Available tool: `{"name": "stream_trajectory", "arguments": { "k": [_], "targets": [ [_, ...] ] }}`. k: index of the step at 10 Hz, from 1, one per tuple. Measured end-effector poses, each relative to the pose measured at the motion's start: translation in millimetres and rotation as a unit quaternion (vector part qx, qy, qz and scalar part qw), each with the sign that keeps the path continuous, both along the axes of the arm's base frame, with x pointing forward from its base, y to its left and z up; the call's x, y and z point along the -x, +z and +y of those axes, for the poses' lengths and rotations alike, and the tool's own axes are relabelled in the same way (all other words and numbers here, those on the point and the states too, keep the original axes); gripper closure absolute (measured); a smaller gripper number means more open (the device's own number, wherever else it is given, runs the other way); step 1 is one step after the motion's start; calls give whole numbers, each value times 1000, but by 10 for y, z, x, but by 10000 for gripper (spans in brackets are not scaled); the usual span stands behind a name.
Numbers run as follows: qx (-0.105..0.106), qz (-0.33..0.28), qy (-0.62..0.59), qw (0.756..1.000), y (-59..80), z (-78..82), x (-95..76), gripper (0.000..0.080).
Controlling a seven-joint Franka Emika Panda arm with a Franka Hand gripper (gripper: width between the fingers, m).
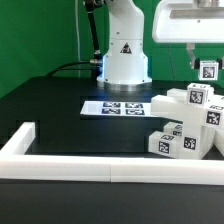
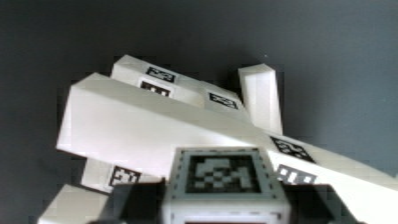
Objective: Assemble chair
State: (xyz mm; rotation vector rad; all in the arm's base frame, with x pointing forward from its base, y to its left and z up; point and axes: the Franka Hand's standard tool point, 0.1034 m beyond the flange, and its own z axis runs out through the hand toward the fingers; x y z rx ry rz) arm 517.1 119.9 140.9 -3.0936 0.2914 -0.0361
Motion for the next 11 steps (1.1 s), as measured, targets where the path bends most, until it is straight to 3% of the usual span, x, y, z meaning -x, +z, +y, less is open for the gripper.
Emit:
{"name": "stream_trajectory", "arguments": {
  "k": [11],
  "targets": [
    [5,5,3,1000,-115,16,-19,509]
  ]
}}
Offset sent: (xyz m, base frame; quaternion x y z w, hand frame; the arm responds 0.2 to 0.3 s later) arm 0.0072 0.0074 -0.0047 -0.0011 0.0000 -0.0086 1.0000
